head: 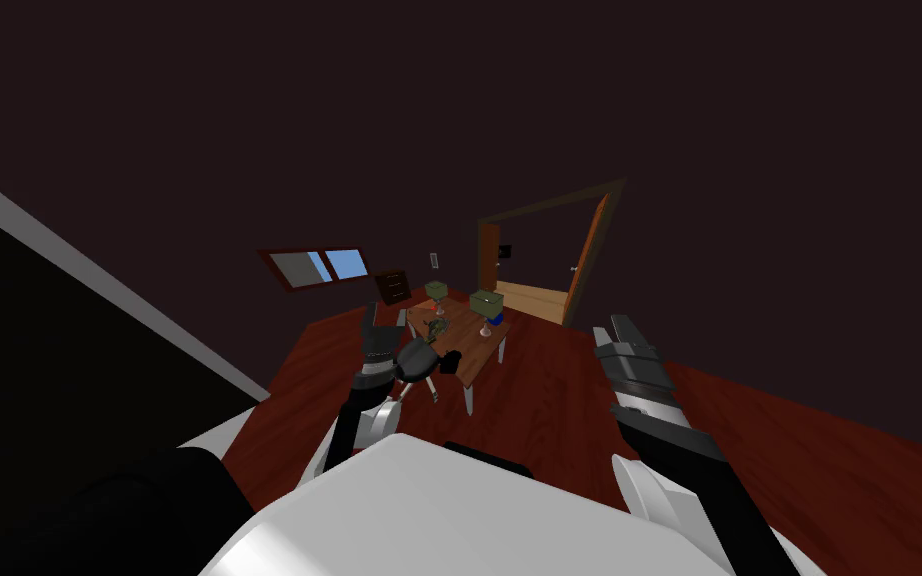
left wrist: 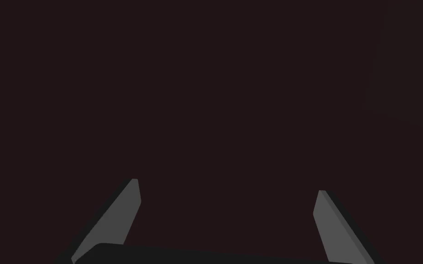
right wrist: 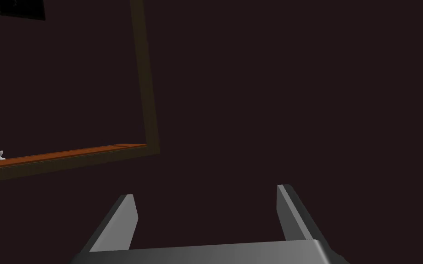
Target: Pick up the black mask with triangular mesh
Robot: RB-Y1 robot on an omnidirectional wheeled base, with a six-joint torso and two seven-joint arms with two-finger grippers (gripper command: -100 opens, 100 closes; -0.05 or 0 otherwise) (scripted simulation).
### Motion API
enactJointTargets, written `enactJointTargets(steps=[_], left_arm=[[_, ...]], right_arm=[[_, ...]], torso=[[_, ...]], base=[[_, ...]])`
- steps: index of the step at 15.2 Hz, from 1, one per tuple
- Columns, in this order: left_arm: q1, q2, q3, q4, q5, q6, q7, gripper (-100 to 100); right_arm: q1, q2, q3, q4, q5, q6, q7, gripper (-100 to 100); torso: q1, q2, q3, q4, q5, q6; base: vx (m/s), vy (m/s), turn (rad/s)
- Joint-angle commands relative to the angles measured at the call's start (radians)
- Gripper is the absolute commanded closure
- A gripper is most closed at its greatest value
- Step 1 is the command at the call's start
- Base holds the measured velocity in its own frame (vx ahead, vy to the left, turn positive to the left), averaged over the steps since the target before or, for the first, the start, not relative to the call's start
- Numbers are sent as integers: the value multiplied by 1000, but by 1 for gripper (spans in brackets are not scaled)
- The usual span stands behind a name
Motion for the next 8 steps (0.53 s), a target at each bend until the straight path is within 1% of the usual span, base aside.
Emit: enactJointTargets(steps=[1, 2, 4, 6, 8], left_arm=[[-8, 42, -3, 22, 6, 14, 1, -100], [-8, 42, -3, 22, 6, 14, 1, -100], [-21, 75, -7, 55, 14, 34, 3, -100], [-39, 102, -13, 102, 25, 62, 6, -100], [-61, 126, -21, 158, 39, 97, 9, -100]], right_arm=[[0, 0, 0, 0, 0, 0, 0, 0], [0, 0, 0, 0, 0, 0, 0, 0], [0, 0, 0, 0, 0, 0, 0, 0], [0, 0, 0, 0, 0, 0, 0, 0], [0, 0, 0, 0, 0, 0, 0, 0]], torso=[[0, 0, 0, 0, 0, 0], [0, 0, 0, 0, 0, 0], [0, 0, 0, 0, 0, 0], [0, 0, 0, 0, 0, 0], [0, -1, 0, 0, 0, 0]], base=[[0, -4, -11], [0, -6, -12], [-1, -8, -14], [1, -13, -25], [4, -14, -36]])
